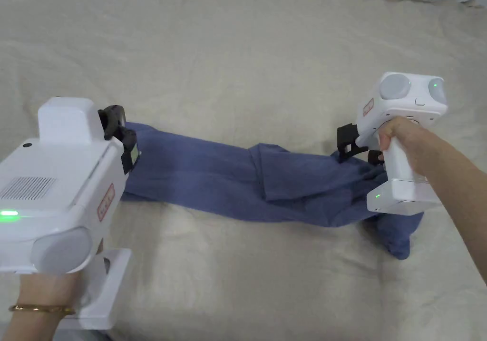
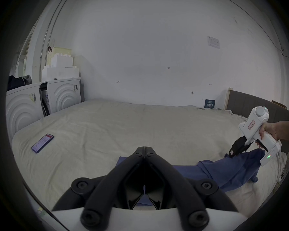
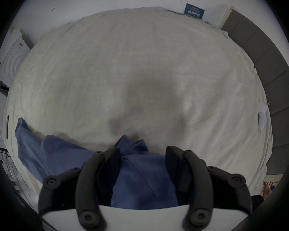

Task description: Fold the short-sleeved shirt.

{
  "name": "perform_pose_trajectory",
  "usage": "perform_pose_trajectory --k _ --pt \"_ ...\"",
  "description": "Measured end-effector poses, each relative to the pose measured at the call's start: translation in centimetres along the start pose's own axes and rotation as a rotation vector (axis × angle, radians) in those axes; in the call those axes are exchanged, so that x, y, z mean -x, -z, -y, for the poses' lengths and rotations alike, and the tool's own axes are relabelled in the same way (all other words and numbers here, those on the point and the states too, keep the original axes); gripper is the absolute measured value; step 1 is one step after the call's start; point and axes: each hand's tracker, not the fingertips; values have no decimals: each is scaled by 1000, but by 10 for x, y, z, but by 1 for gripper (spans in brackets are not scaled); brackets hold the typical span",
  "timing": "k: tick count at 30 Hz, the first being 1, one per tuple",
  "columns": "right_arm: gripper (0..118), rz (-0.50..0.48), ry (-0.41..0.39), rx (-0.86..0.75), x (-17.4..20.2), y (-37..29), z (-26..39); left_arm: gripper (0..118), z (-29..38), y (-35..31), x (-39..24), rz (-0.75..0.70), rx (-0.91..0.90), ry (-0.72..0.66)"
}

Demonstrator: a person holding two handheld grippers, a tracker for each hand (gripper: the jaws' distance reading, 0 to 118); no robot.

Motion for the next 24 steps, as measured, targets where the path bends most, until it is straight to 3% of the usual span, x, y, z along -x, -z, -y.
perform_pose_trajectory --k 2,5,8,11,13,17,18,24 --pt "49 -7 0 10 -1 4 3 0 1 3 1 -2 8 -3" --pt "3 -19 21 -4 0 4 7 0 3 6 2 -3 15 -4" --pt "3 -12 -9 -31 3 -2 9 0 1 8 4 -1 27 -8" --pt "2 -39 28 -85 -2 -16 10 2 -4 12 8 8 60 -26" --pt "2 -50 30 -120 -3 -28 11 22 -10 18 13 13 96 -41" --pt "2 -78 15 -184 -5 -53 12 109 -31 42 27 92 219 -56" --pt "2 -87 17 -199 -5 -58 12 118 -36 49 29 103 241 -49" --pt "2 -132 13 -255 -5 -84 18 118 -71 112 44 93 425 -87"
